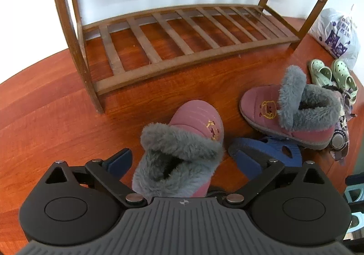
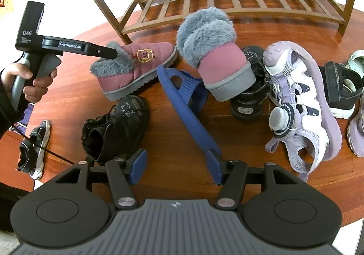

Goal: Organize scattered shoes
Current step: 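Grasp the pink fur boot with the left tool and carry it away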

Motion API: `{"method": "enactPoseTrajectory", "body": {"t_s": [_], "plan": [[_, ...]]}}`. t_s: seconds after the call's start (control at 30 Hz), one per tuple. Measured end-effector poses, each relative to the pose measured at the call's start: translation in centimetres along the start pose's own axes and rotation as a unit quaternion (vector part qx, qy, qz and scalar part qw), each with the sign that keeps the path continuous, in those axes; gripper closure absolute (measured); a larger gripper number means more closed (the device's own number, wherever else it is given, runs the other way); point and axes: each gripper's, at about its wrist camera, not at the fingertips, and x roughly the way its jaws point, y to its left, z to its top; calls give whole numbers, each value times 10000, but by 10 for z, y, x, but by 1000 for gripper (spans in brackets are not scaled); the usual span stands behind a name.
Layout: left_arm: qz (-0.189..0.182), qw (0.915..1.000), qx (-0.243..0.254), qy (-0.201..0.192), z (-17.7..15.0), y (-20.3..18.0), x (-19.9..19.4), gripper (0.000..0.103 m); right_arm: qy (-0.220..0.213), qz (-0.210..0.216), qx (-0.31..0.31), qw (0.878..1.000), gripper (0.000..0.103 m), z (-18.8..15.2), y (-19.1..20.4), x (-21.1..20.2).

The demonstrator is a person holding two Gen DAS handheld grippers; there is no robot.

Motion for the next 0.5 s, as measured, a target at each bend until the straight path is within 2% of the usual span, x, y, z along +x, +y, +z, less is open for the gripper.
{"method": "enactPoseTrajectory", "body": {"t_s": [0.13, 0.5], "plan": [[-128, 9996, 7, 244, 6, 0, 20, 4, -3, -3, 15, 10000, 38, -1, 1, 0], [42, 9986, 191, 500, 10, -9, 52, 4, -12, -10, 57, 10000, 37, -3, 2, -1]]}}
